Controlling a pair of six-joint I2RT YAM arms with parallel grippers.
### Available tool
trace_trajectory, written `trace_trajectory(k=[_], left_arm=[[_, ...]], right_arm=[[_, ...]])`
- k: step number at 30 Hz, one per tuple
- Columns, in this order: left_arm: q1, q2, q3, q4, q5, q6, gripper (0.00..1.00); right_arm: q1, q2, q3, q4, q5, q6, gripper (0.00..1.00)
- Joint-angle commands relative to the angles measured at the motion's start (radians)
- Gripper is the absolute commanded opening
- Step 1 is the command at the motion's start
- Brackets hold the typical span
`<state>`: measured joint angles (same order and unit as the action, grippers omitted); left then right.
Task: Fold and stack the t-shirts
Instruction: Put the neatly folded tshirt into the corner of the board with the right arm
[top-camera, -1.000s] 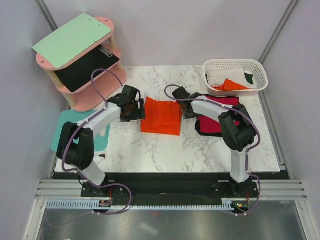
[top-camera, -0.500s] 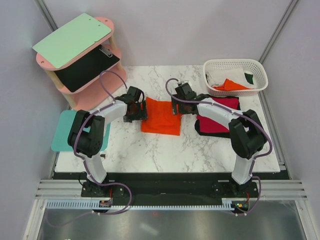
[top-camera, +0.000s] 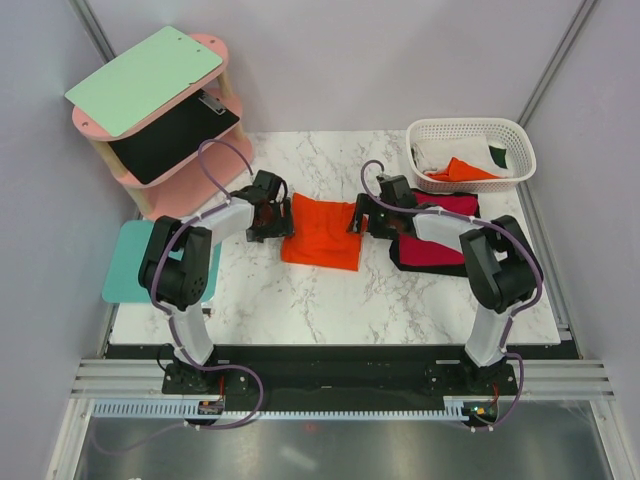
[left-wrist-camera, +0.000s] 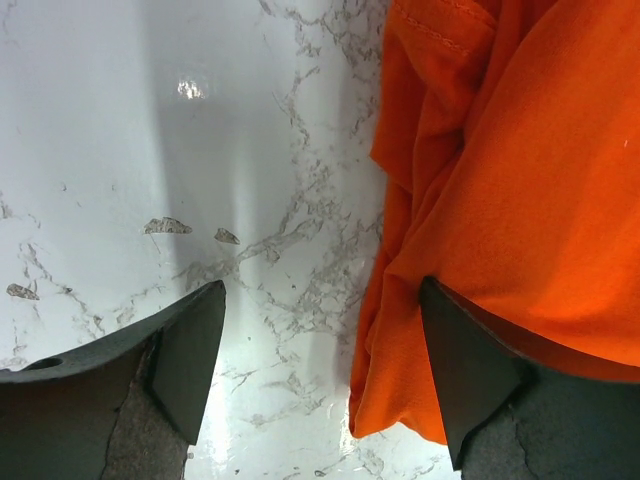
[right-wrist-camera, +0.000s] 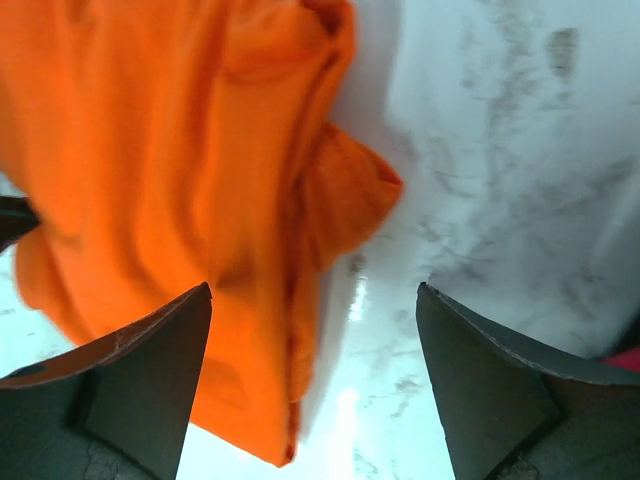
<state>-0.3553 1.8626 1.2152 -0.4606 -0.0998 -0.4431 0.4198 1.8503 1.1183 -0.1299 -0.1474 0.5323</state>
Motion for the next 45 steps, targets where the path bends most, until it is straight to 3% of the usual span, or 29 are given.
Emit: trace_trajectory(k=[1,16,19,22,23,24,31,37,45], left_arm=[[0.004,0.023,0.037,0.027,-0.014,0.044,0.85],[0.010,0.029,0.044,0.019,-0.020,0.053,0.84],[0.009,0.029,0.047,0.016,-0.012,0.053,0.84],[0.009,0.024,0.047,0.014,-0.009,0.056,0.84],[0.009,0.024,0.044,0.014,-0.009,0.057,0.84],[0.009,0.021,0.043,0.014,-0.009,0.057,0.84],[0.010,-0.037,0.027,0.008,-0.012,0.058,0.85],[0.013,-0.072,0.024,-0.003,-0.024,0.058,0.92],[0.013,-0.046,0.018,-0.006,-0.017,0.043,0.92]], right_arm=[[0.004,0.036,-0.029,0.194,-0.147,0.086,0.90],[0.013,0.259,-0.005,0.317,-0.241,0.179,0.95],[0.034,0.314,0.041,0.300,-0.239,0.170,0.90],[0.063,0.363,0.092,0.264,-0.247,0.146,0.65],[0.066,0.378,0.100,0.257,-0.253,0.144,0.18],[0.073,0.380,0.100,0.256,-0.250,0.143,0.00],[0.079,0.265,0.084,0.132,-0.152,0.043,0.00],[0.079,0.047,0.057,-0.033,-0.002,-0.067,0.00],[0.048,-0.197,0.021,-0.194,0.140,-0.138,0.00]])
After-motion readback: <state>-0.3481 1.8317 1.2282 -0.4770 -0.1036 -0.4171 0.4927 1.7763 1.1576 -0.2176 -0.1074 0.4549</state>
